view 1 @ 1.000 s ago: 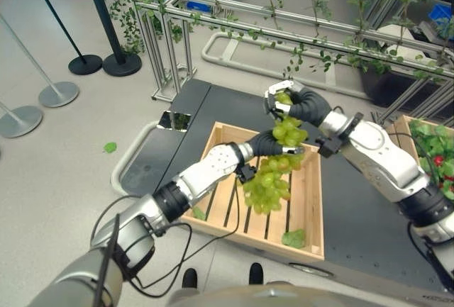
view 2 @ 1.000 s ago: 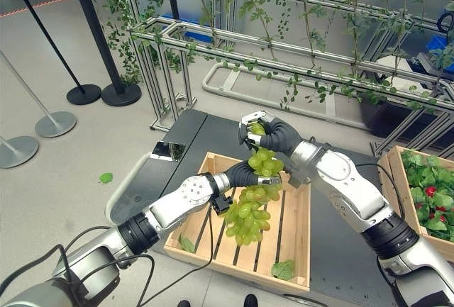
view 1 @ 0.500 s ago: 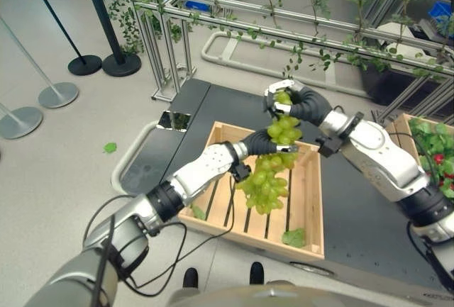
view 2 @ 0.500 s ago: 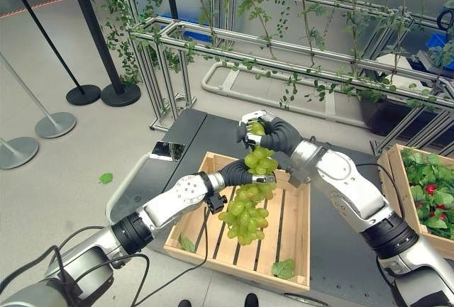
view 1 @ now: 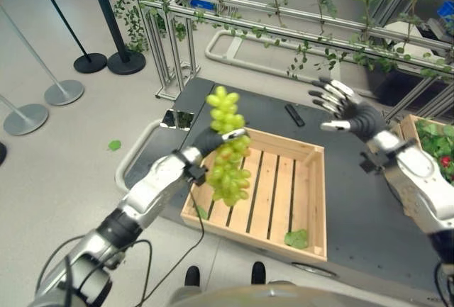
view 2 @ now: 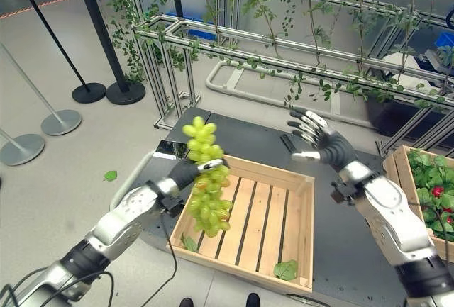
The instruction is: Pick up the fruits from the basket on one side to the basket on the other side
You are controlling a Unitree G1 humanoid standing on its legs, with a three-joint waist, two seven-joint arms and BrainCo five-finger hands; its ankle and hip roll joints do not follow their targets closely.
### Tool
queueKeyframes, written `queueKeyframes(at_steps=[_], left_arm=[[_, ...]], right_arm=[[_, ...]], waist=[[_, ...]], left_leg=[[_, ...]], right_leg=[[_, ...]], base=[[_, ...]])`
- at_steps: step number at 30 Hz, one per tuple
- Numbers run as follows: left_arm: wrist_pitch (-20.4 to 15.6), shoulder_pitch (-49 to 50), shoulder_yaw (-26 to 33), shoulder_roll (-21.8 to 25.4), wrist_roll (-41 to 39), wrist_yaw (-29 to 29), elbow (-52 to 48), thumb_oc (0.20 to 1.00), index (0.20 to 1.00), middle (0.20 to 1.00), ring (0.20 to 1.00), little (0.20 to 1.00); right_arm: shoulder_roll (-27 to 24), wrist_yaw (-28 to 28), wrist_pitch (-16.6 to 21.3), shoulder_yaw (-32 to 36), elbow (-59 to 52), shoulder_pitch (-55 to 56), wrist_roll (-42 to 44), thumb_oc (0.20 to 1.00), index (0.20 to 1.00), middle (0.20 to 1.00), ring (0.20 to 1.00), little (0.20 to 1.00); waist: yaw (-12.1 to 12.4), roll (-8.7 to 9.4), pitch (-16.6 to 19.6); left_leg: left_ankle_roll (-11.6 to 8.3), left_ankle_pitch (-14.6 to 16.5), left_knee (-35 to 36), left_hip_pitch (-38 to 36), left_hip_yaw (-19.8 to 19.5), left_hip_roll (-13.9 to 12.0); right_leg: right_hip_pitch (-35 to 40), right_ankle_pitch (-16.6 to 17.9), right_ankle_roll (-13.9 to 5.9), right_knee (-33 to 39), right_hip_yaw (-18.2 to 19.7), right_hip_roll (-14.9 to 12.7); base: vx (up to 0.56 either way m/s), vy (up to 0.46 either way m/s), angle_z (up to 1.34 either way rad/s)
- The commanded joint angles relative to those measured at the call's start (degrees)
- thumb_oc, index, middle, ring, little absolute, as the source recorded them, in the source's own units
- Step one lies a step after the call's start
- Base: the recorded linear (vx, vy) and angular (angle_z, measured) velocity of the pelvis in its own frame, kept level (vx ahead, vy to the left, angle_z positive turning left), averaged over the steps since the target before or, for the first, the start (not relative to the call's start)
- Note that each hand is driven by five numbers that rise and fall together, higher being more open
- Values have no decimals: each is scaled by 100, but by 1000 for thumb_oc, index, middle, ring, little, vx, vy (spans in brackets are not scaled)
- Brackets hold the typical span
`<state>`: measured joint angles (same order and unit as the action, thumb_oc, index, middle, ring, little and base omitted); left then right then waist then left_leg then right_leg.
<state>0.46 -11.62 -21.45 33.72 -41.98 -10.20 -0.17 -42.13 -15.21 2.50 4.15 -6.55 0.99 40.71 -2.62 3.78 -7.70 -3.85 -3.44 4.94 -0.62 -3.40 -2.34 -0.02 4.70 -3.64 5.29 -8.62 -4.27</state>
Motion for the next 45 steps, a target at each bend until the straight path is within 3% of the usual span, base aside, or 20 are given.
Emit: queueKeyframes(at_steps=[1, 6, 12, 17, 22, 24, 26, 27, 28, 30, 31, 32, 34, 38, 39, 40, 41, 42, 43, 45], left_arm=[[-531, 44, 651, 5, -359, -50, -424, 200, 200, 200, 200, 200], [-642, 679, 1369, -54, -122, -84, -584, 200, 200, 200, 200, 200], [-1005, 1481, 2651, -781, 201, 328, -552, 200, 200, 200, 200, 200], [-1269, 1656, 3118, -1016, 641, 610, -684, 200, 200, 200, 200, 200], [-1491, 1430, 3196, -831, 1417, 942, -786, 200, 200, 200, 200, 200], [-1588, 1354, 3194, -773, 1638, 962, -835, 200, 200, 200, 200, 200], [-1694, 1246, 3220, -671, 2026, 1094, -865, 200, 200, 200, 200, 200], [-1697, 1236, 3224, -669, 2034, 1100, -859, 200, 200, 200, 200, 200], [-1743, 1180, 3254, -623, 2103, 1138, -903, 200, 200, 200, 200, 200], [-1712, 1199, 3252, -652, 2114, 1165, -955, 200, 200, 200, 200, 200], [-1709, 1199, 3253, -655, 2115, 1166, -960, 200, 200, 200, 200, 200], [-1713, 1243, 3278, -710, 2099, 1159, -1017, 200, 200, 200, 200, 200], [-1706, 1251, 3282, -732, 2058, 1146, -1053, 200, 200, 200, 200, 200], [-1705, 1251, 3274, -705, 2118, 1195, -1062, 200, 200, 200, 200, 200], [-1724, 1159, 3274, -712, 2123, 1290, -1008, 200, 200, 200, 200, 200], [-1747, 1149, 3262, -731, 2110, 1342, -985, 200, 200, 200, 200, 200], [-1709, 1112, 3230, -834, 2062, 1404, -955, 200, 200, 200, 200, 200], [-1707, 1108, 3229, -843, 2063, 1404, -957, 200, 200, 200, 200, 200], [-1685, 1239, 3248, -965, 2094, 1349, -1001, 200, 200, 200, 200, 200], [-1698, 1231, 3184, -1086, 2088, 1403, -989, 200, 200, 200, 200, 200]], right_arm=[[295, 113, 543, 602, -95, -23, 127, 1000, 1000, 1000, 1000, 1000], [801, 188, 640, 933, 93, 253, 18, 1000, 1000, 1000, 1000, 1000], [1821, 836, 911, 1101, 522, 594, -1076, 1000, 1000, 1000, 1000, 1000], [2119, 1027, 1009, 1113, 592, 506, -1256, 1000, 1000, 1000, 1000, 1000], [2177, 1215, 1104, 1019, 642, 344, -1350, 1000, 1000, 1000, 1000, 1000], [2235, 1216, 1109, 1012, 589, 358, -1439, 1000, 1000, 1000, 1000, 1000], [2330, 1294, 1160, 932, 640, 283, -1514, 1000, 1000, 1000, 1000, 1000], [2333, 1300, 1164, 926, 646, 267, -1519, 1000, 1000, 1000, 1000, 1000], [2387, 1244, 1151, 836, 597, 291, -1453, 1000, 1000, 1000, 1000, 1000], [2397, 1255, 1129, 755, 619, 338, -1455, 1000, 1000, 1000, 1000, 1000], [2395, 1255, 1130, 756, 619, 336, -1454, 1000, 1000, 1000, 1000, 1000], [2374, 1231, 1120, 734, 667, 414, -1465, 1000, 1000, 1000, 1000, 1000], [2342, 1180, 1078, 784, 645, 545, -1474, 1000, 1000, 1000, 1000, 1000], [2284, 1211, 1094, 837, 696, 571, -1476, 1000, 1000, 1000, 1000, 1000], [2234, 1252, 1122, 887, 696, 561, -1443, 1000, 1000, 1000, 1000, 1000], [2214, 1265, 1141, 890, 670, 543, -1407, 1000, 1000, 1000, 1000, 1000], [2116, 1245, 1158, 950, 588, 614, -1372, 1000, 1000, 1000, 1000, 1000], [2109, 1244, 1156, 956, 585, 613, -1372, 1000, 1000, 1000, 1000, 1000], [1936, 1163, 1149, 1148, 557, 785, -1339, 1000, 1000, 1000, 1000, 1000], [1866, 1195, 1179, 1207, 621, 845, -1332, 1000, 1000, 1000, 1000, 1000]], waist=[[-56, 248, 283], [-63, 224, 319], [-90, 148, 305], [-118, 106, 266], [-155, 101, 9], [-206, 116, -164], [-308, 68, -326], [-287, 71, -311], [-244, 34, -351], [-66, -59, -313], [-67, -57, -311], [40, -91, -229], [117, -7, -132], [298, 118, -62], [458, 176, -111], [477, 173, -159], [563, 132, -260], [560, 85, -260], [574, -36, -420], [529, -114, -505]], left_leg=[[275, 633, -405, 114, -163, 324], [290, 655, -377, 76, -110, 321], [349, 744, -420, 30, 13, 326], [401, 916, -667, 34, 132, 371], [484, 1190, -1267, 272, 355, 469], [530, 1152, -1265, 363, 466, 494], [589, 1014, -1173, 604, 654, 456], [592, 1011, -1177, 634, 683, 451], [602, 905, -1296, 878, 751, 351], [624, 833, -1299, 945, 870, 283], [622, 808, -1292, 956, 871, 284], [656, 687, -1261, 1046, 914, 237], [673, 600, -1400, 1301, 917, 219], [630, 448, -1689, 1805, 933, 99], [457, 64, -1862, 2272, 778, -92], [386, -107, -1840, 2370, 772, -201], [116, -518, -1599, 2407, 523, -390], [105, -577, -1549, 2409, 493, -428], [-72, -808, -1137, 2351, 255, -628], [-141, -845, -841, 2286, 253, -697]], right_leg=[[201, -779, -350, -468, -405, -126], [212, -778, -350, -432, -354, -121], [191, -798, -340, -464, -190, -133], [173, -817, -365, -542, -56, -172], [-117, -852, -427, -1009, 230, -241], [-307, -682, -520, -1048, 386, -262], [-704, -101, -784, -914, 726, -396], [-744, -77, -789, -910, 758, -389], [-788, -281, -734, -1072, 831, -304], [-541, -893, -549, -1625, 414, -274], [-567, -893, -542, -1649, 416, -276], [-292, -1344, -449, -2412, 368, -135], [99, -1612, -438, -2943, 555, 17], [465, -1518, -413, -2818, 751, 56], [912, -2212, -225, -2233, 868, 191], [844, -2307, -88, -2156, 835, 217], [823, -2603, 137, -1855, 705, 462], [817, -2553, 152, -1823, 699, 514], [775, -2569, 192, -1674, 605, 754], [796, -2468, 232, -1560, 520, 843]], base=[[0, 0, 0], [25, 14, -1], [17, 44, -5], [16, 65, -18], [-82, 130, -21], [-232, 166, -45], [-284, 106, -49], [-300, 59, -65], [-249, 78, -77], [-243, 73, -64], [-191, 7, -41], [-110, -12, -36], [-237, -159, -31], [-255, -225, 1], [-399, -397, -21], [-656, -710, -15], [-406, -423, -25], [-535, -582, -26], [-410, -389, -15], [-322, -314, -10]])
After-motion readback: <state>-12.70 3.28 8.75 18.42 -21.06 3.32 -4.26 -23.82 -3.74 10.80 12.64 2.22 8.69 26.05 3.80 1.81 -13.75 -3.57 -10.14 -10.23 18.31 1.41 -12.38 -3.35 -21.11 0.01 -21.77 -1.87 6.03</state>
